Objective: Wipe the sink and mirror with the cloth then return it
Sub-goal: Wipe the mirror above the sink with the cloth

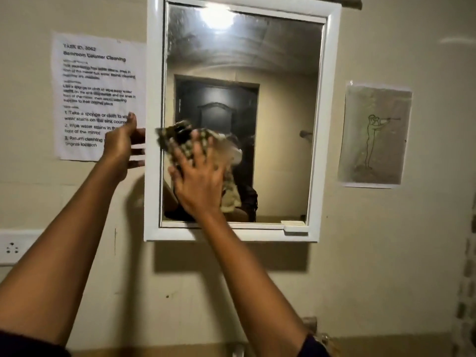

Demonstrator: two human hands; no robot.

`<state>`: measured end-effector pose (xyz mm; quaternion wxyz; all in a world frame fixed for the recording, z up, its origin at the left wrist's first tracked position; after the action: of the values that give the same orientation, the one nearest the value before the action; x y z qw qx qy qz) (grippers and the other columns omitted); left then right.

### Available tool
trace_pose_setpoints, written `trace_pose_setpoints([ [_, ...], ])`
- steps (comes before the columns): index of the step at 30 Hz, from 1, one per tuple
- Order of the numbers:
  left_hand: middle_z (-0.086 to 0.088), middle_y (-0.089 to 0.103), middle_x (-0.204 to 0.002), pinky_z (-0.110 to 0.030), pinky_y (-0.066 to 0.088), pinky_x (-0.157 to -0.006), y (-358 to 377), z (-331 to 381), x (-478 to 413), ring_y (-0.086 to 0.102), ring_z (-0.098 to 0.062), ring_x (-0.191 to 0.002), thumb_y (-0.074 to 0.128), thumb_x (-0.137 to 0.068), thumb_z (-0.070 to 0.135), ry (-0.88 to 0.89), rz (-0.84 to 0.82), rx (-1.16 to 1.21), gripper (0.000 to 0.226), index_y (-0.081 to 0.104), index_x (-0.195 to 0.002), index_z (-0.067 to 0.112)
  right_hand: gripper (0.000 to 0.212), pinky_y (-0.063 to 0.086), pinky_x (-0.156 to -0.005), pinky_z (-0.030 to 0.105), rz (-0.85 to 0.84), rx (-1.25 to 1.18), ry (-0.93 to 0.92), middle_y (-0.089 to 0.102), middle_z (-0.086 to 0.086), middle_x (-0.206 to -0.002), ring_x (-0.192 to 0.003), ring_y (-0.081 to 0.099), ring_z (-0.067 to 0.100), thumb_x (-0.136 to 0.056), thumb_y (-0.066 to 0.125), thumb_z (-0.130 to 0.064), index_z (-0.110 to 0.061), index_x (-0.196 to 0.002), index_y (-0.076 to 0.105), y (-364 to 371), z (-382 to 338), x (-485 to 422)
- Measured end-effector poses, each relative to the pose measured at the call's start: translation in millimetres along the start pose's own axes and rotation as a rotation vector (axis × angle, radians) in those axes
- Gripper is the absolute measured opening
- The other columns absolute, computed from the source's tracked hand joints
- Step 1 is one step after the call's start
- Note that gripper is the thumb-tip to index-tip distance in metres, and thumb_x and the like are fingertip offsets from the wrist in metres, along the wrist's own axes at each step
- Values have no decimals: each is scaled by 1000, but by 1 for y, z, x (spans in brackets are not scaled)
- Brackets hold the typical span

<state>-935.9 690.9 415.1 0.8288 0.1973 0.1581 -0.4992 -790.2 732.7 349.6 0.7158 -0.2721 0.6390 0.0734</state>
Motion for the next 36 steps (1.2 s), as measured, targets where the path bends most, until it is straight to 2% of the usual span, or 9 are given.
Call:
trace_pose_setpoints([
  [4,-8,66,-96,-33,51,-59,6,5,2,62,-23,-73,65,-80,44,50,60,-108,38,66,-98,11,45,14,-113,61,-134,1,-259,18,0,-157,-139,28,27,-94,37,-46,-39,-139,34,35,-38,84],
  [9,-13,68,-105,-48,56,-82,13,-2,12,65,-30,-92,70,-75,45,112,212,-249,37,70,-93,12,41,17,-116,52,-147,43,-238,23,-1,-156,-129,41,24,-97,37,-38,-33,-138,37,22,0,103],
  [13,-13,68,-112,-51,56,-82,13,4,12,64,-32,-95,71,-76,40,91,215,-267,42,68,-105,9,49,31,-109,51,-75,82,88,34,11,-151,-131,41,27,-92,40,-36,-23,-139,37,-2,75,121],
  [15,-11,68,-94,-51,56,-82,16,6,15,63,-31,-90,70,-78,38,110,215,-287,26,67,-81,13,51,41,-103,53,-33,69,360,40,21,-145,-129,44,36,-95,30,-37,-13,-140,35,-17,109,125],
  [17,-7,59,-79,-49,54,-87,20,7,20,63,-34,-91,66,-81,40,124,241,-339,35,49,-57,20,56,40,-102,53,-49,93,459,42,26,-142,-128,44,40,-97,22,-40,-7,-141,32,-23,116,123],
  [20,-9,59,-87,-43,49,-87,23,5,23,63,-37,-93,62,-83,42,129,281,-398,37,48,-58,20,61,28,-110,49,-68,127,477,35,26,-146,-134,37,39,-93,28,-40,-6,-144,24,-22,110,114],
  [26,-20,68,-109,-54,53,-87,19,1,13,62,-38,-100,66,-80,43,145,256,-381,41,67,-98,6,66,2,-118,44,66,21,593,16,24,-154,-144,10,36,-93,29,-40,-8,-147,11,-37,128,70],
  [32,-18,68,-100,-42,49,-86,22,-1,14,62,-39,-96,61,-81,47,138,309,-439,35,66,-79,12,60,5,-119,49,14,63,388,7,17,-157,-145,-1,30,-91,24,-31,-18,-148,11,-78,188,51],
  [36,-16,67,-100,-38,44,-81,26,-1,13,61,-38,-99,59,-84,43,148,334,-467,28,61,-77,16,55,25,-116,43,26,-221,286,4,-6,-158,-146,2,18,-96,37,-16,-36,-144,22,-85,220,99],
])
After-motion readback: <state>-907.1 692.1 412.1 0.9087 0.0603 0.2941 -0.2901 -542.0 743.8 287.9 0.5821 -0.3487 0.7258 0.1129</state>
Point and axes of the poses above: each hand's wrist, its own x-axis away from the middle knuckle, its own y-axis out of the palm, z = x × y, the point moved 2 cm from there along -x, towards the middle knuckle
